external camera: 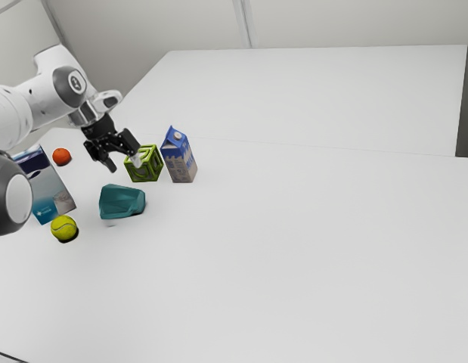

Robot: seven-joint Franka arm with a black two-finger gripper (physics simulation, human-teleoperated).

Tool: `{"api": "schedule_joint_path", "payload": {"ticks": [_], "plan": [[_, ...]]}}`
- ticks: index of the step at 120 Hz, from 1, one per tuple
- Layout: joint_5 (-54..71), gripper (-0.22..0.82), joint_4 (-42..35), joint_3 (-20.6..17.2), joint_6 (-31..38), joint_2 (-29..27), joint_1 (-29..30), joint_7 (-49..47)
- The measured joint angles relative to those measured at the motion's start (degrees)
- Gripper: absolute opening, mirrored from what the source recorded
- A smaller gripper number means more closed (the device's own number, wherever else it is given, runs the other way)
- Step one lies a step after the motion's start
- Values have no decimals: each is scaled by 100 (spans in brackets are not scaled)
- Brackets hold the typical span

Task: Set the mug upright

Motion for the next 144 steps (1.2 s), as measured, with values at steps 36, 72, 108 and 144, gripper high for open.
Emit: {"api": "schedule_joint_path", "payload": {"ticks": [36,72,108,144], "plan": [[131,60,-404,143,621,-25,115,779],[298,60,-662,210,815,18,367,1279],[102,60,-672,205,897,114,649,1636],[-643,60,-736,204,921,235,679,1939]]}}
